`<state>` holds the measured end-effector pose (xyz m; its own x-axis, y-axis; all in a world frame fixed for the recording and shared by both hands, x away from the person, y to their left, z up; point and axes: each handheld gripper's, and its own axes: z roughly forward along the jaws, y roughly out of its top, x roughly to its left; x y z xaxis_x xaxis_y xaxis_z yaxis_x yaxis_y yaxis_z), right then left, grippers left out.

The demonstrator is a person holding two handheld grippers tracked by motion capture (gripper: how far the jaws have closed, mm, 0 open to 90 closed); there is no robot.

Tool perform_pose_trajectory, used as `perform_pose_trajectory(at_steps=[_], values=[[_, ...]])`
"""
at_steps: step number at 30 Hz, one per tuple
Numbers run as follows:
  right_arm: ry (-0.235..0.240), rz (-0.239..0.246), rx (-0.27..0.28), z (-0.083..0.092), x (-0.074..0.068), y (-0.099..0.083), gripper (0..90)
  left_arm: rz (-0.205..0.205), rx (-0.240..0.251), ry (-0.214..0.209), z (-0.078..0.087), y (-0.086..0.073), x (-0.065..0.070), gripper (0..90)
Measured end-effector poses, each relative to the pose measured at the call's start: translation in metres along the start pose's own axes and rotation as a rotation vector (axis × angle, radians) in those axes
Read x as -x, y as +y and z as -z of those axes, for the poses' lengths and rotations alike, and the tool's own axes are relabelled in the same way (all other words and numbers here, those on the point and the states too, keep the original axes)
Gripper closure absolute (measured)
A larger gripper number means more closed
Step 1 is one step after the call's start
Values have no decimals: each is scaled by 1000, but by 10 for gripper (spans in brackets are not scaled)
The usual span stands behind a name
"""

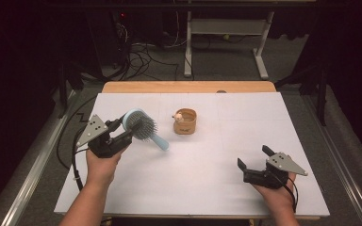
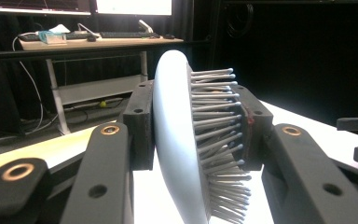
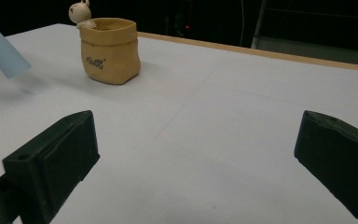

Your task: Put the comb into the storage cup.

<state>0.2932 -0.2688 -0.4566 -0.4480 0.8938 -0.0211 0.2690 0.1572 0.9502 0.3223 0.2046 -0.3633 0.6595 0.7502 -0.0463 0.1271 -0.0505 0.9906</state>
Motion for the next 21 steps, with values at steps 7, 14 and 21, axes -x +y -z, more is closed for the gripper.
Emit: perform_pose_trajectory(at_steps=[7,14,21], values=[[2,4,7,1,0,0,2,2,8,7,0,3,0,582],[3,9,13,1,-1,0,2,-5,18,2,-2,7,3,583],[-3,11,20,1,-1,2,2,-13,26,-10,-4,13,6,583]])
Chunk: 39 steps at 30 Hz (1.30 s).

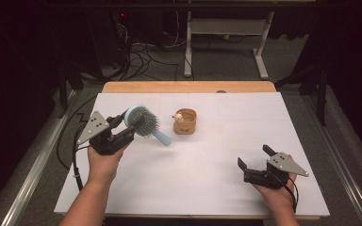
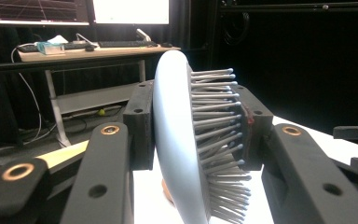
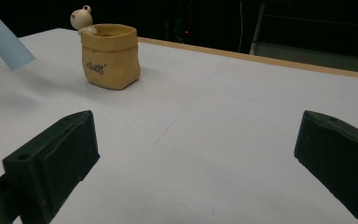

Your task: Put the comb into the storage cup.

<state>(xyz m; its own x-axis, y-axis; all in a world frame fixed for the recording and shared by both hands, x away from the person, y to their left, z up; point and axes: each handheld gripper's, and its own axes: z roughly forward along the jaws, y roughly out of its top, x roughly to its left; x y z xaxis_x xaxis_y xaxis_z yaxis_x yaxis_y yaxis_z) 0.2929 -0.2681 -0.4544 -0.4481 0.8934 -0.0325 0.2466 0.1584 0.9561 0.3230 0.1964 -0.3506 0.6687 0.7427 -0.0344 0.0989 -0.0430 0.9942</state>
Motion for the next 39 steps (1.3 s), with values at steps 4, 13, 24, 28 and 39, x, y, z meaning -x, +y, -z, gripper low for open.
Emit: perform_pose_trajectory(at_steps=[4,13,24,28,39], values=[[-1,3,-5,1,2,-1,2,6,12,-5,-2,2,3,583],[-2,-6,9,3,3,0,2,-3,15,-27,-11,6,11,583],[-1,5,13,2,2,1,2,5,28,-53,-26,10,21,583],[2,7,12,2,2,1,1,7,30,-58,-31,13,23,583],[2,14,11,2,0,1,2,4,32,-62,-40,20,26,583]])
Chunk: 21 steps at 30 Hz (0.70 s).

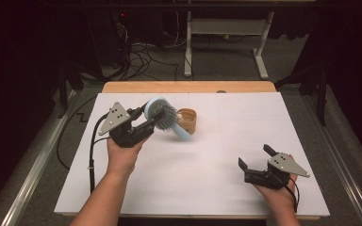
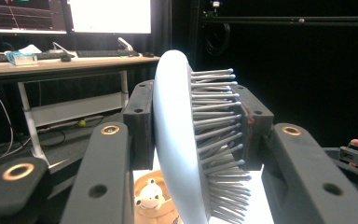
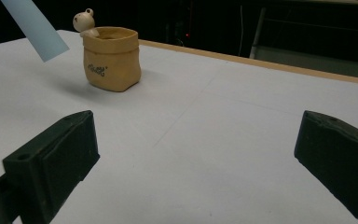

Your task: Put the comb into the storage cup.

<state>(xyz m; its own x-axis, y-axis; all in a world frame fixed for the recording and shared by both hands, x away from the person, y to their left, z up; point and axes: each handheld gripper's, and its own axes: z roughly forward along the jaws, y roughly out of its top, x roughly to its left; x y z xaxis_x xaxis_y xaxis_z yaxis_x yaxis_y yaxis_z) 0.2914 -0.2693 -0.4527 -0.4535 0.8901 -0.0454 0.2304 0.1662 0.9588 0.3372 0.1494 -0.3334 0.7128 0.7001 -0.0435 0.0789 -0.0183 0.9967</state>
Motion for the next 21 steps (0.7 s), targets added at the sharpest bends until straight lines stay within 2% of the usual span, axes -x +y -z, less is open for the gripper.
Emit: perform_pose_trajectory(at_steps=[21], values=[[3,-4,1,0,1,0,2,-6,23,19,-14,15,-6,583]])
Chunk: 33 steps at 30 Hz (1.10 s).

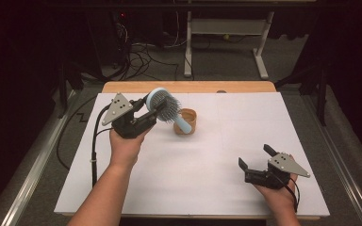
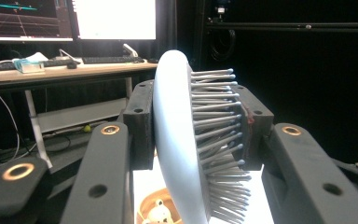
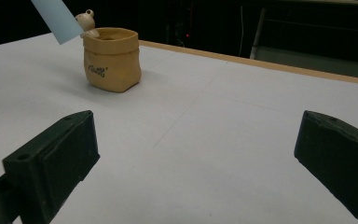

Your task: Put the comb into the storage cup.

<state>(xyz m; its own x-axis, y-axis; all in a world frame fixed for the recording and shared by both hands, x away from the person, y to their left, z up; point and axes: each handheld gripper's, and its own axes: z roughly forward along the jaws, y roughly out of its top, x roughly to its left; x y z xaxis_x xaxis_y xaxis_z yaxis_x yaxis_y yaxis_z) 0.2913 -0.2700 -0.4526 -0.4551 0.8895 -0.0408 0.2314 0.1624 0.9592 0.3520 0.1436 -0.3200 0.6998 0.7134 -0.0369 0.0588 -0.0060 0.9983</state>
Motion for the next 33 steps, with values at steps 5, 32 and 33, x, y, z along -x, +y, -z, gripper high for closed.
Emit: perform_pose_trajectory(at_steps=[5,32,33], values=[[0,-1,1,0,0,0,2,-8,7,1,-4,6,0,583],[2,-7,1,0,1,0,2,1,-4,32,-34,13,-17,583],[2,-7,1,0,1,-1,2,-4,-8,35,-35,13,-17,582]])
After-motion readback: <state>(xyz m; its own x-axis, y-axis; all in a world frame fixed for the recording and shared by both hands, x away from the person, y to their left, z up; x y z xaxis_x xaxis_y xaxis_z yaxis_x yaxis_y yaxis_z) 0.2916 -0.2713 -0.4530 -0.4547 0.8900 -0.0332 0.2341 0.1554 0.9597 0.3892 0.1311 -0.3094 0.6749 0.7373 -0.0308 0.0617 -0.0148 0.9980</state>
